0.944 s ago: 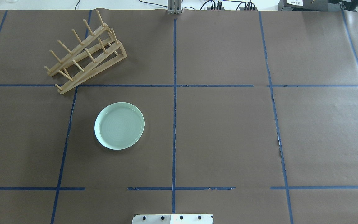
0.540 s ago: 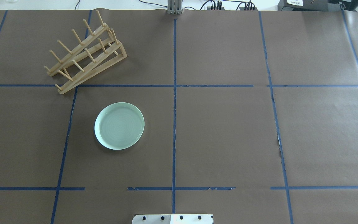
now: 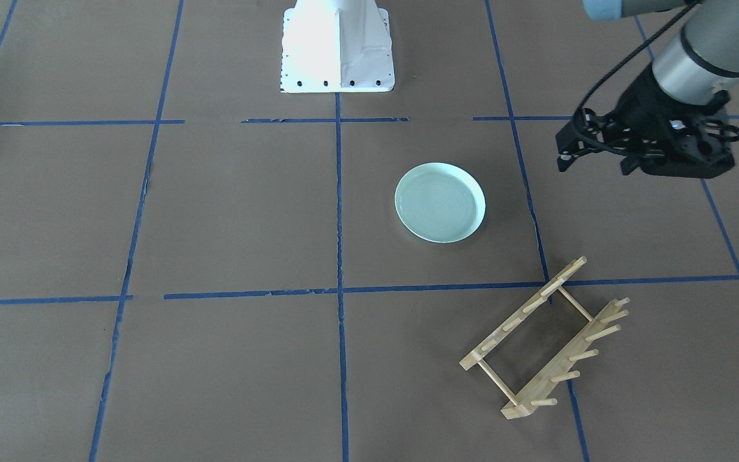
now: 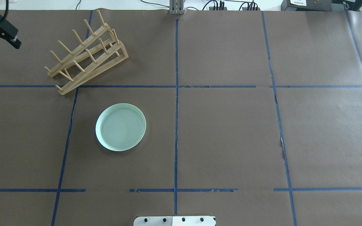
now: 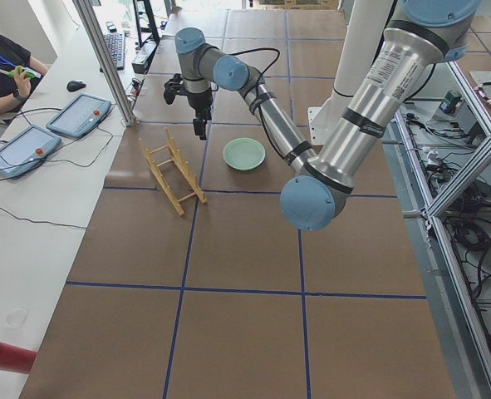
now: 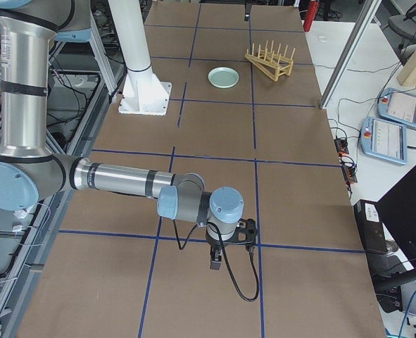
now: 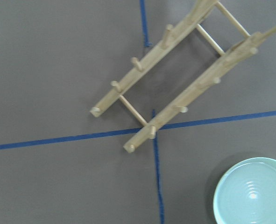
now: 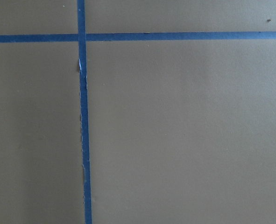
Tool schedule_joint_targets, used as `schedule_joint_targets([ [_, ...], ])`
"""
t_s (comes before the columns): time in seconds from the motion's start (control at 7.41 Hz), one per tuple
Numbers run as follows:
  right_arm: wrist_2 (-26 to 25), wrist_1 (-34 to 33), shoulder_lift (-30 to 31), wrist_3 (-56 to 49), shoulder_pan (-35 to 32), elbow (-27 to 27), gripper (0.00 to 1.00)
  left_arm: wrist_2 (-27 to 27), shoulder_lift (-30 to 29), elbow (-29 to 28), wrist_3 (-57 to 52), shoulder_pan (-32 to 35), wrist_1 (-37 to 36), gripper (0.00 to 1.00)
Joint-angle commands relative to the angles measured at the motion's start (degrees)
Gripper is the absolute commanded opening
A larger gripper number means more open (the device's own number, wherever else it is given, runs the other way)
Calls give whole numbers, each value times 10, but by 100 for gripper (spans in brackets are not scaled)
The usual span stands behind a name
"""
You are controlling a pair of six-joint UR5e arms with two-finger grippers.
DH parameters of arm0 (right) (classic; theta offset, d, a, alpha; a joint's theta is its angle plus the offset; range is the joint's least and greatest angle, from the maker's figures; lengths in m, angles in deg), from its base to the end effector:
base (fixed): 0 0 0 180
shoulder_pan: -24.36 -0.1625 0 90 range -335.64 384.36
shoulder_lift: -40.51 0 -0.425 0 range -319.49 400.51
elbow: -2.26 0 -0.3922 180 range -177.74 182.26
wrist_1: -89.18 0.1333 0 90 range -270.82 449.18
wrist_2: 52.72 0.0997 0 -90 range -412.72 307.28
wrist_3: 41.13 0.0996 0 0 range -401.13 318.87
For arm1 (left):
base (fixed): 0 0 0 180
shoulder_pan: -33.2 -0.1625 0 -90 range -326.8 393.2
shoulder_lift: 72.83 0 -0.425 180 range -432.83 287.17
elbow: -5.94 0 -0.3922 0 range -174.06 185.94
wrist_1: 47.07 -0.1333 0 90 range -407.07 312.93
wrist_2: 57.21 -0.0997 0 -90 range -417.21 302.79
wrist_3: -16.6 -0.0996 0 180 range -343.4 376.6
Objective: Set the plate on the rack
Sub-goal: 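Move the left gripper down over the pale green plate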
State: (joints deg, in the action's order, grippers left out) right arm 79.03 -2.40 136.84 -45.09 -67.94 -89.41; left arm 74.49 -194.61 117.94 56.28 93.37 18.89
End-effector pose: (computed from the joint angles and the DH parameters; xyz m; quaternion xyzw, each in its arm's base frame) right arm 0.0844 -0.4320 0.7015 -0.0314 -0.3580 0.0059 0.9332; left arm 0.2299 -0.5357 0.2225 0.0009 0.4193 0.0135 0.9077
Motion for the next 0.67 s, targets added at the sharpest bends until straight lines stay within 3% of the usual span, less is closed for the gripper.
schedule_joint_targets([
  [0.0,0,0,0,0,0,0,100,-65,-33,-7,158,-96,47,100],
  [0.54,0,0,0,0,0,0,100,-156,-49,-87,295,-204,155,100],
])
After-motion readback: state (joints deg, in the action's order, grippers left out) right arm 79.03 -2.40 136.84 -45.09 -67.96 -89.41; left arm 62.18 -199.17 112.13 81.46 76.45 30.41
